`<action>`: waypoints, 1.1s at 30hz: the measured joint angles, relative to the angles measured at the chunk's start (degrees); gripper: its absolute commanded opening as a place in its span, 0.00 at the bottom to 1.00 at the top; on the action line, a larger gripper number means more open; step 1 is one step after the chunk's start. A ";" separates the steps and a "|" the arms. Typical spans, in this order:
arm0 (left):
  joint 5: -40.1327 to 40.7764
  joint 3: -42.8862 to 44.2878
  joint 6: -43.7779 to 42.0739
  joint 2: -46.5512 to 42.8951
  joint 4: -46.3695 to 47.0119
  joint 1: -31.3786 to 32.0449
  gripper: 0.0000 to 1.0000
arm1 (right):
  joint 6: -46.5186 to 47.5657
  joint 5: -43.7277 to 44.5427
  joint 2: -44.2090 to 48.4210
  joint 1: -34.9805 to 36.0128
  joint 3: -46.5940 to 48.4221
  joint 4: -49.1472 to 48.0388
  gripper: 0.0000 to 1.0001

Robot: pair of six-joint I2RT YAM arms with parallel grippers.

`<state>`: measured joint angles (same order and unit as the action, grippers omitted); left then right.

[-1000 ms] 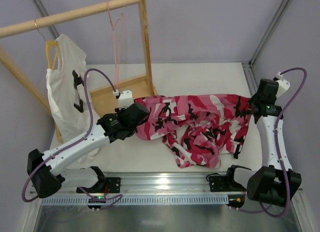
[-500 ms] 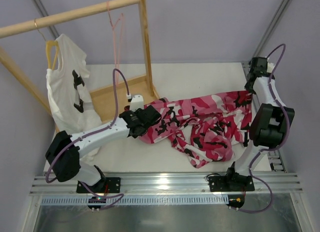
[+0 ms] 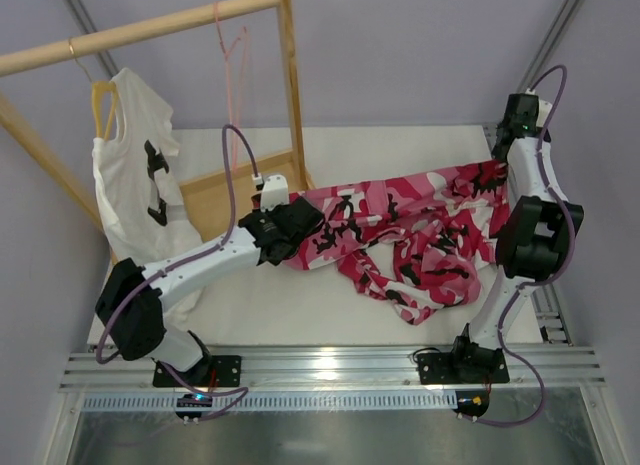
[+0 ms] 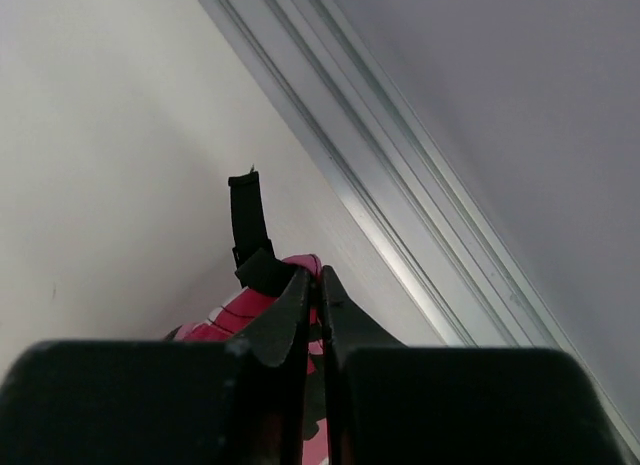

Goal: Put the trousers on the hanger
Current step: Fold the trousers

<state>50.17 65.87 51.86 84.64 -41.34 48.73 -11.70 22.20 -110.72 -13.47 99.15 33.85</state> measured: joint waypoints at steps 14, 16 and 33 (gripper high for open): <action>-17.70 10.67 -8.72 17.44 10.38 5.14 0.57 | -7.28 -26.34 21.20 5.22 -23.67 -0.48 0.69; -21.05 9.62 -9.97 16.33 13.35 5.66 0.63 | -9.18 -30.45 25.18 9.27 -26.29 -2.69 0.69; -16.72 -2.91 -8.70 -10.43 3.61 5.27 0.70 | -14.73 -45.44 17.64 40.26 -34.12 -30.51 0.69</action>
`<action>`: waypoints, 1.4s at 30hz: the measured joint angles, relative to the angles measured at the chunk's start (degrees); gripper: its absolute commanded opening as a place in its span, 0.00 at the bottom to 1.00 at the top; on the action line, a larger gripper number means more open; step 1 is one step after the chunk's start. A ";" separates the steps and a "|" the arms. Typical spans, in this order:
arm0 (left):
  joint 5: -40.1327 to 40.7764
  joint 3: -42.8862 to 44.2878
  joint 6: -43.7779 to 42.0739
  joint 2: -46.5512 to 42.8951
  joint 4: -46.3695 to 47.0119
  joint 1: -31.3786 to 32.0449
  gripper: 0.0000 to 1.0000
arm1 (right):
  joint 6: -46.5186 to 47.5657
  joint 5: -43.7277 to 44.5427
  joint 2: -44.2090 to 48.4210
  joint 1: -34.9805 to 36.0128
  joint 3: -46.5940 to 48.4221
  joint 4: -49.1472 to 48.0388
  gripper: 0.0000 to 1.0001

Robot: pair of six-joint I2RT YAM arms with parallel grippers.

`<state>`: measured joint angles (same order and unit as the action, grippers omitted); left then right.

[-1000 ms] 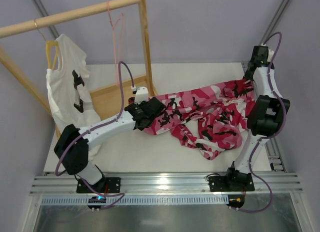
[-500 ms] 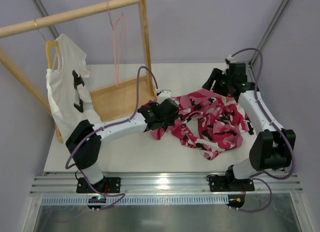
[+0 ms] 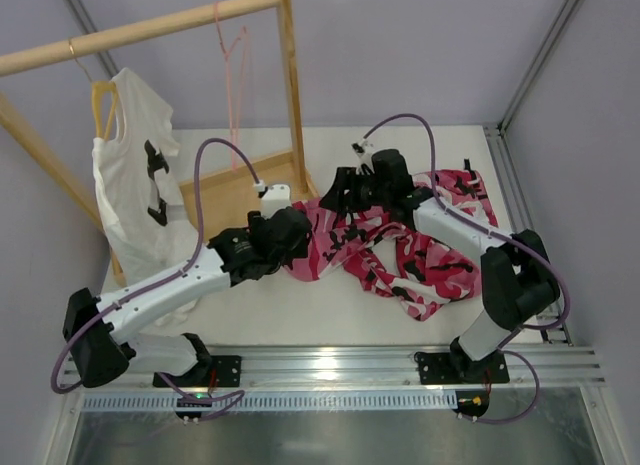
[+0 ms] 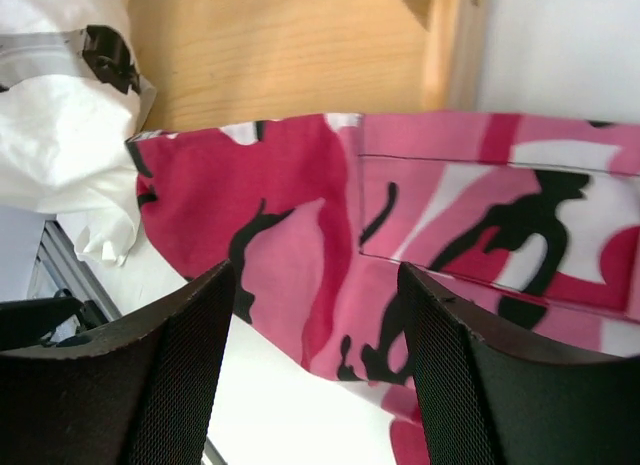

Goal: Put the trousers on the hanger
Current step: Fold the trousers

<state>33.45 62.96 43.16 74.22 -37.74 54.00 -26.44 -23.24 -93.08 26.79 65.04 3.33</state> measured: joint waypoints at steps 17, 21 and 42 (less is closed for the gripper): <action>14.86 -2.03 9.66 -29.68 -15.89 -0.90 0.71 | 7.21 24.92 -11.32 26.43 5.95 -6.34 0.69; 15.02 -2.91 10.10 -31.69 -16.20 -0.90 0.71 | 8.63 29.94 -14.16 28.87 7.39 -6.36 0.69; 14.97 -3.32 10.16 -29.49 -16.09 -0.90 0.72 | 13.73 43.01 -17.11 35.08 9.25 -6.03 0.46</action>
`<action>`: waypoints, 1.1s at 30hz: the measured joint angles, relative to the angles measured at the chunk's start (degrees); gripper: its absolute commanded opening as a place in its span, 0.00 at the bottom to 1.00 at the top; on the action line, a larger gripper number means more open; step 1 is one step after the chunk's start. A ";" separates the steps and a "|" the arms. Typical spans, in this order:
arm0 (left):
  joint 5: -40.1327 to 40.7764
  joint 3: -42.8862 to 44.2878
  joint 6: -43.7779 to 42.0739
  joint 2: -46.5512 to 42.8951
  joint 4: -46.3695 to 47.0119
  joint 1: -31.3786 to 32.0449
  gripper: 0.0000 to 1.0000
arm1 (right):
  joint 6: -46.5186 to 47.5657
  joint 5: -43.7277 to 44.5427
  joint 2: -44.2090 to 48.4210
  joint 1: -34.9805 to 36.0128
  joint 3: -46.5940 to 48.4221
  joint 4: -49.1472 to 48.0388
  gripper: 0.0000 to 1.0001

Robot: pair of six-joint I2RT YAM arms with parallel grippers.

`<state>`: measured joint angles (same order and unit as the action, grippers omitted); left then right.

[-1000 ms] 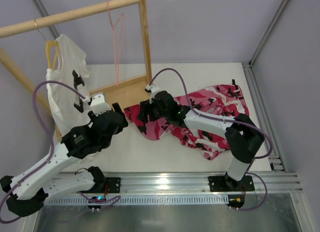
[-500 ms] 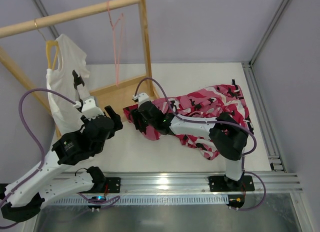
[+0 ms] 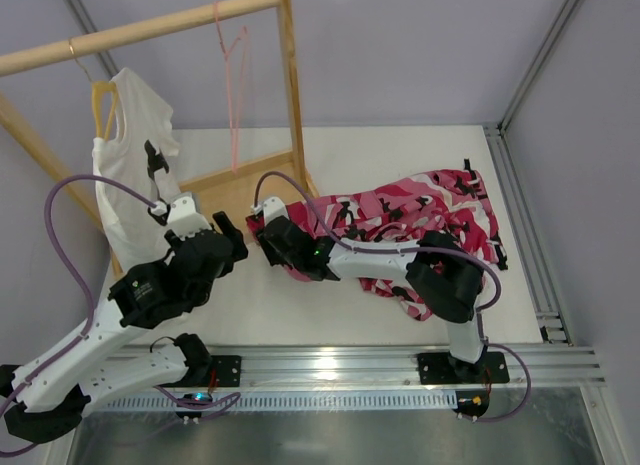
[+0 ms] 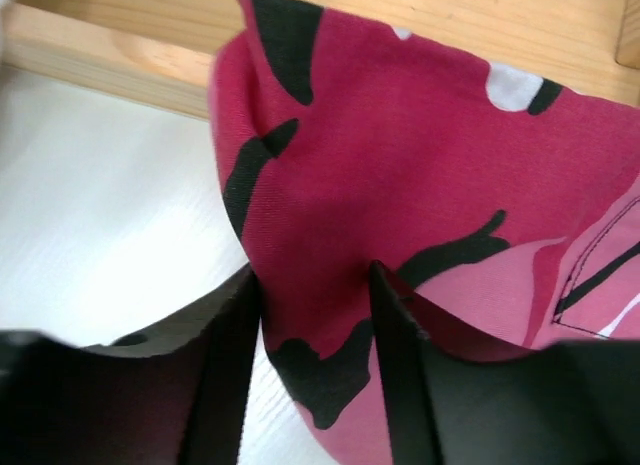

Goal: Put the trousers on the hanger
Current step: Fold the trousers

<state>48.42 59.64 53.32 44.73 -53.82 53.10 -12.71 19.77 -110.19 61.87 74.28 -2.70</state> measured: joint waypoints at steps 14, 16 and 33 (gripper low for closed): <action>-5.75 -4.48 -4.35 4.20 8.90 0.00 0.74 | -8.90 4.44 21.55 -10.01 -16.39 11.67 0.04; -7.63 -4.68 -5.51 7.10 11.28 0.00 0.75 | -11.61 1.03 28.30 -16.24 -21.70 11.54 0.04; -27.34 -4.26 -11.41 33.77 31.47 -2.32 0.79 | -25.22 -3.32 44.65 -35.95 -41.35 20.24 0.04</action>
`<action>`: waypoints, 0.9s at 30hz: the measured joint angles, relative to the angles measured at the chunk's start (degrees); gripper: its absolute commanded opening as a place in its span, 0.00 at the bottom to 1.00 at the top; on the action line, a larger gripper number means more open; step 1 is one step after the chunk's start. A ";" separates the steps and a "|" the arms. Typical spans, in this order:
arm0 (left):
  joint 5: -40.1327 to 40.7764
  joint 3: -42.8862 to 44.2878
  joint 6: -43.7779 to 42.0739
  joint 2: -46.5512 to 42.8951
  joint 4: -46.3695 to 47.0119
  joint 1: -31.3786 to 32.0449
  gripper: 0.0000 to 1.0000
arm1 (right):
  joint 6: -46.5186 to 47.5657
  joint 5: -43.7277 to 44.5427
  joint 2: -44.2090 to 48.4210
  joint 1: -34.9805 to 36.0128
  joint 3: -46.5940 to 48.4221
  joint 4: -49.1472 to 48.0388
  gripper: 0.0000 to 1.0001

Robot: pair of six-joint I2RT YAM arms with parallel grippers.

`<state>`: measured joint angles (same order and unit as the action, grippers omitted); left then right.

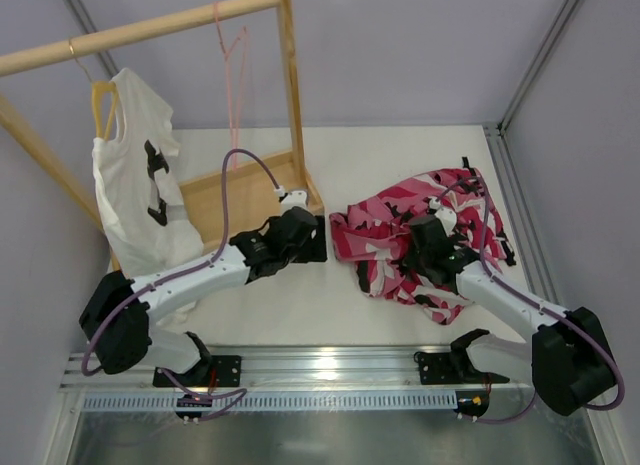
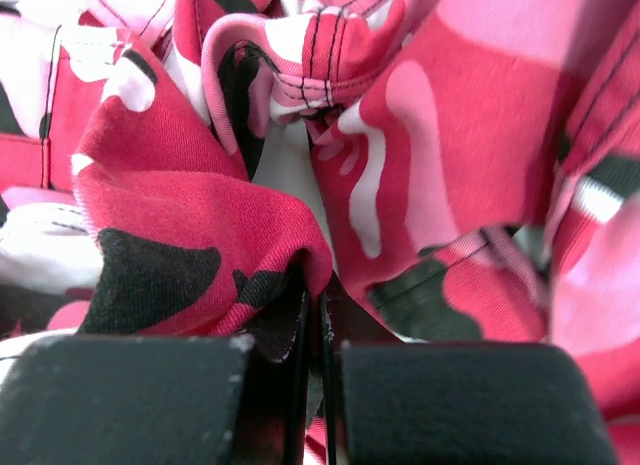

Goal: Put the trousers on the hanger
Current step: Fold the trousers

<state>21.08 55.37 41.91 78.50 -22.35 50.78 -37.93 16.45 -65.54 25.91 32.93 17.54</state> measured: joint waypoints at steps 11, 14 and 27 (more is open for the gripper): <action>-10.88 3.69 -0.70 11.80 12.37 -1.77 0.80 | -0.39 -0.20 3.50 -1.90 -2.01 0.94 0.04; -11.98 4.94 -2.01 14.67 13.84 -1.88 0.81 | -0.37 -0.39 4.24 -2.56 -2.62 0.92 0.04; -13.38 10.32 6.80 19.52 13.90 -7.04 0.82 | 0.66 -1.64 5.31 -2.91 -3.91 0.04 0.04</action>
<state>7.70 65.69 48.71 98.02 -8.45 43.75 -37.28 14.81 -60.23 23.00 29.02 17.58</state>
